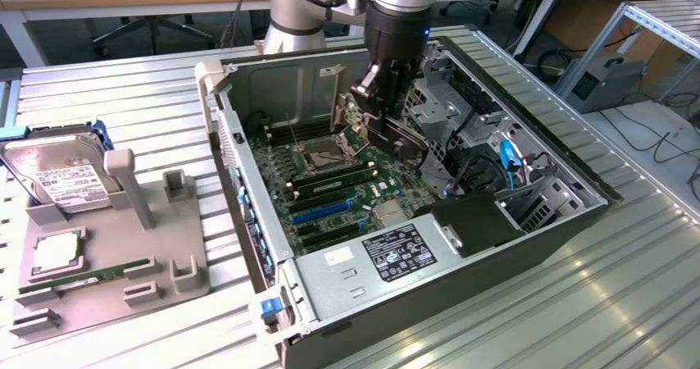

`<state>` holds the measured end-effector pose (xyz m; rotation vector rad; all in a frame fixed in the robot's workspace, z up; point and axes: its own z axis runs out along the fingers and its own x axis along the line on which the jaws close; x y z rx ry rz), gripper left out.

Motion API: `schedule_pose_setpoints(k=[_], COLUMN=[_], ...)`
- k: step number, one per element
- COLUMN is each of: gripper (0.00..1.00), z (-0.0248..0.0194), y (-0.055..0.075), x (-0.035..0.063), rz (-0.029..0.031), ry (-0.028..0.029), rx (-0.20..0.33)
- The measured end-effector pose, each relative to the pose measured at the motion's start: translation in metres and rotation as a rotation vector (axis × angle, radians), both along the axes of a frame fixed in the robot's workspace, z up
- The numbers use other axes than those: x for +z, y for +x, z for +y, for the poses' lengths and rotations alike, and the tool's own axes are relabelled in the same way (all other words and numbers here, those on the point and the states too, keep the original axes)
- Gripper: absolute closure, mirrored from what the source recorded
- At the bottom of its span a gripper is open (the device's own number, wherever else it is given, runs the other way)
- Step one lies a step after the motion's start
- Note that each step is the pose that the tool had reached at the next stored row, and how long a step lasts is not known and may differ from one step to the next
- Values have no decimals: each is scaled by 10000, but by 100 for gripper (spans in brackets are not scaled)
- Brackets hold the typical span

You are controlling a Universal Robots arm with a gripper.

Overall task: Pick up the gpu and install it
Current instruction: 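Insert the gpu into the slot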

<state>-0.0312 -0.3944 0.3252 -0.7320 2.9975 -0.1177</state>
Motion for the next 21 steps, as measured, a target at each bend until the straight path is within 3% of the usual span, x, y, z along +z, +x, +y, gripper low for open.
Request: schedule_pose_setpoints(k=[21], gripper=[73], z=[0], y=[0], x=[-1], rz=[0], ry=[-12], rx=[595])
